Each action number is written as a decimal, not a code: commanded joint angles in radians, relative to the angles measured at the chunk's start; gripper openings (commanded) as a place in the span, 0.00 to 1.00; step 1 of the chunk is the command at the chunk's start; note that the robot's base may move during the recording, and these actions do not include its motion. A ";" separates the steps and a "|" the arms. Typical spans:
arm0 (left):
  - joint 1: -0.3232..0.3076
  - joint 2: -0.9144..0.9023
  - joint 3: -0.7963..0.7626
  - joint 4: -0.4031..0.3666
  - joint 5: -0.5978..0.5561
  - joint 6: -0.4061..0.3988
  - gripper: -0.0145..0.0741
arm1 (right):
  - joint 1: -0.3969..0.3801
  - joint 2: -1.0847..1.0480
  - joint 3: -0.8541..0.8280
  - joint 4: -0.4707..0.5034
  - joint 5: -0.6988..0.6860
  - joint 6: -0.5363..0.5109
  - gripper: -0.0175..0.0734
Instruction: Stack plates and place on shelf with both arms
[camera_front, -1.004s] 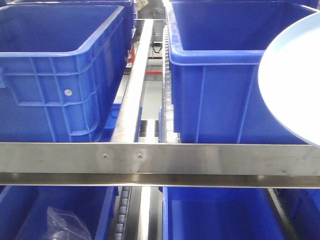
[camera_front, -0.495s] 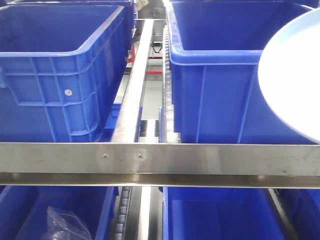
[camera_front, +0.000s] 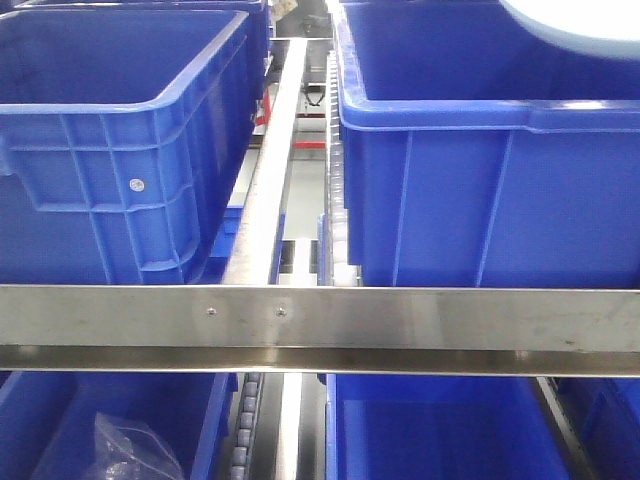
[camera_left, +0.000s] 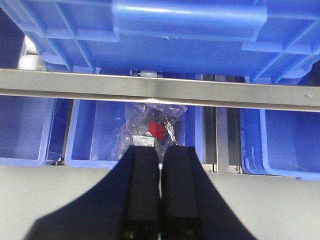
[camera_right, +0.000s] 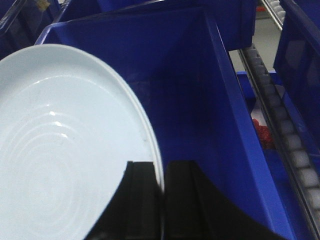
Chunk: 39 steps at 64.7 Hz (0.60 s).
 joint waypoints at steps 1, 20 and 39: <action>-0.006 -0.005 -0.028 0.016 -0.052 -0.004 0.27 | -0.002 0.110 -0.133 0.009 -0.103 -0.004 0.25; -0.006 -0.005 -0.028 0.016 -0.052 -0.004 0.27 | -0.002 0.422 -0.345 0.009 -0.119 -0.004 0.42; -0.006 -0.005 -0.028 0.016 -0.052 -0.004 0.27 | -0.002 0.463 -0.370 0.009 -0.167 -0.004 0.85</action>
